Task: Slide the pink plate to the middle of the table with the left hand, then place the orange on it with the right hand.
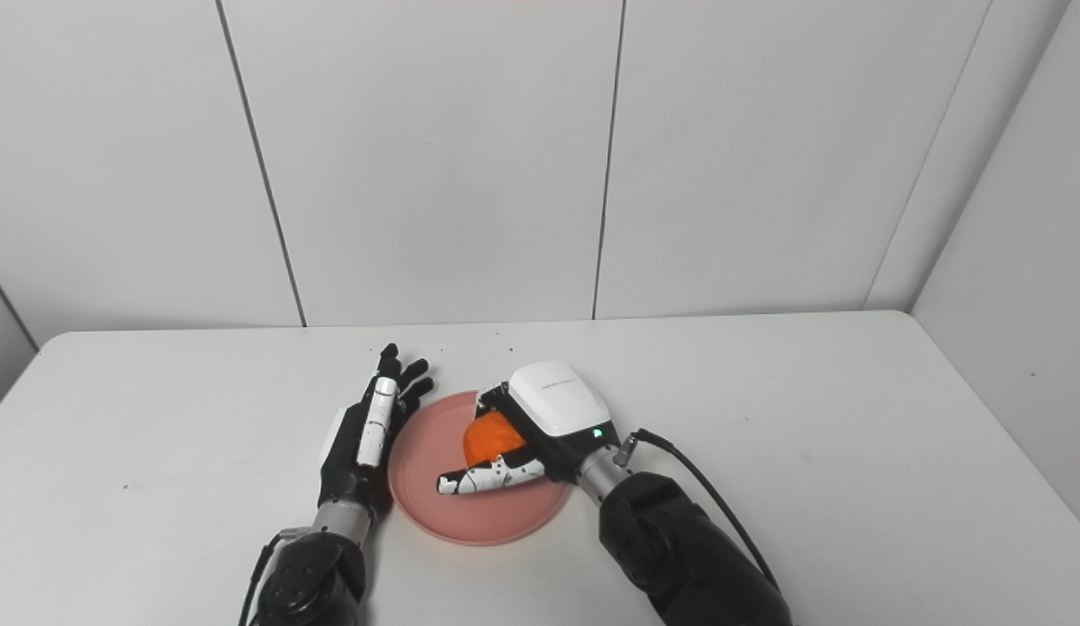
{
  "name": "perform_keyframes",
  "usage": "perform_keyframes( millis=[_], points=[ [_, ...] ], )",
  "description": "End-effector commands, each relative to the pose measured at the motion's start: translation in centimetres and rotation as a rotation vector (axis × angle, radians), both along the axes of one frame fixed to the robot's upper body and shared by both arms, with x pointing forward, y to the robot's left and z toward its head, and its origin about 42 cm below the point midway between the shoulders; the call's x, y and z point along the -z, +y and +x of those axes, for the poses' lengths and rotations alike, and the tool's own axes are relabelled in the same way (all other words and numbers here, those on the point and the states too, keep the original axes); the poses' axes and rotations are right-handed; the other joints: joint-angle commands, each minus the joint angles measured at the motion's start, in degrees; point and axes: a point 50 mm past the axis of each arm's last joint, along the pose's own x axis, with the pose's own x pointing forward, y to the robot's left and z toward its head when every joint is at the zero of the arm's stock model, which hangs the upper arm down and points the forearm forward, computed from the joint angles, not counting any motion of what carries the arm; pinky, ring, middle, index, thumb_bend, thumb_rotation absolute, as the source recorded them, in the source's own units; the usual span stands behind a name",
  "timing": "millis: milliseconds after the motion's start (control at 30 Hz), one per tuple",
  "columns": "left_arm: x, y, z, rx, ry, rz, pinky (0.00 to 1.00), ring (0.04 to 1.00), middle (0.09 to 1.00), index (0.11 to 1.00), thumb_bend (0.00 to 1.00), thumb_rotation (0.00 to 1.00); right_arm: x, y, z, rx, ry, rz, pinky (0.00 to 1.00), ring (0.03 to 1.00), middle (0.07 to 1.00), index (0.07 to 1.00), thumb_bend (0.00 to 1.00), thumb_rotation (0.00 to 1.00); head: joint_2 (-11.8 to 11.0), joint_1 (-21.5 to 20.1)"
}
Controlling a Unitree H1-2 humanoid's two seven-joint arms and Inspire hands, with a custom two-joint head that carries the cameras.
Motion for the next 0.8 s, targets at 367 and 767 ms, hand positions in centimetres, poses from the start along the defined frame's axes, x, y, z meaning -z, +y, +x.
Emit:
perform_keyframes(
  millis=[367, 767],
  points=[
    [0.8, -1.3, -0.2, 0.039, 0.045, 0.026, 1.00, 0.980, 0.999, 1.000, 0.74, 0.91, -3.4, 0.7, 2.1, -0.079, -0.072, -0.111, 0.26, 0.324, 0.384, 0.448, 0.72, 0.98, 0.1, 0.1],
    [0.9, -1.0, 0.0, 0.050, 0.047, 0.052, 0.96, 0.998, 0.958, 1.000, 0.74, 0.93, -4.2, 1.2, 1.9, -0.140, -0.134, -0.154, 0.32, 0.407, 0.521, 0.611, 0.81, 1.00, -0.1, 0.0]
  ],
)
